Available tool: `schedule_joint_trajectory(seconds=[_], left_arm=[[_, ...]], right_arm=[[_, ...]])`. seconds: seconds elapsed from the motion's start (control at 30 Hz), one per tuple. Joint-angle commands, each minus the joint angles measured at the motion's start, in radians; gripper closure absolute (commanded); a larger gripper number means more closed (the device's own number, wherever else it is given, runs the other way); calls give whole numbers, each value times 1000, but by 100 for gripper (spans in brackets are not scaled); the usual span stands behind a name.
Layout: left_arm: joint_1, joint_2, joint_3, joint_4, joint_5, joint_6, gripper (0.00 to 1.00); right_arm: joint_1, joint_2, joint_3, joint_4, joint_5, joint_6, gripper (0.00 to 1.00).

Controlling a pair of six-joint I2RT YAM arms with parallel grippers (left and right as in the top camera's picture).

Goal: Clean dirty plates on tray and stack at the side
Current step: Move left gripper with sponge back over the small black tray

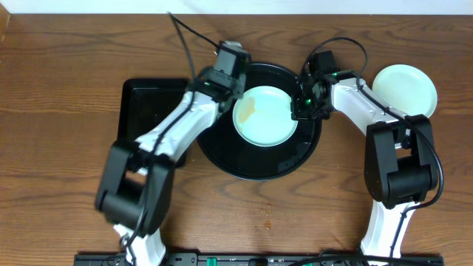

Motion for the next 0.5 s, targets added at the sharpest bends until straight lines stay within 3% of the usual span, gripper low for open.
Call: schedule_joint_trajectory(seconds=[0.0,0.17,0.47], left_arm=[[6,-134,1,1,-131,-17,93],[25,-245,1,-135,-94,-84,92],[193,-293,1,-481,314,-159,92]], right_arm=[[3,26,-31,-11,40,0,99],[3,25,-28,2,40,0,99],[5,-56,63,-1,44,-100,99]])
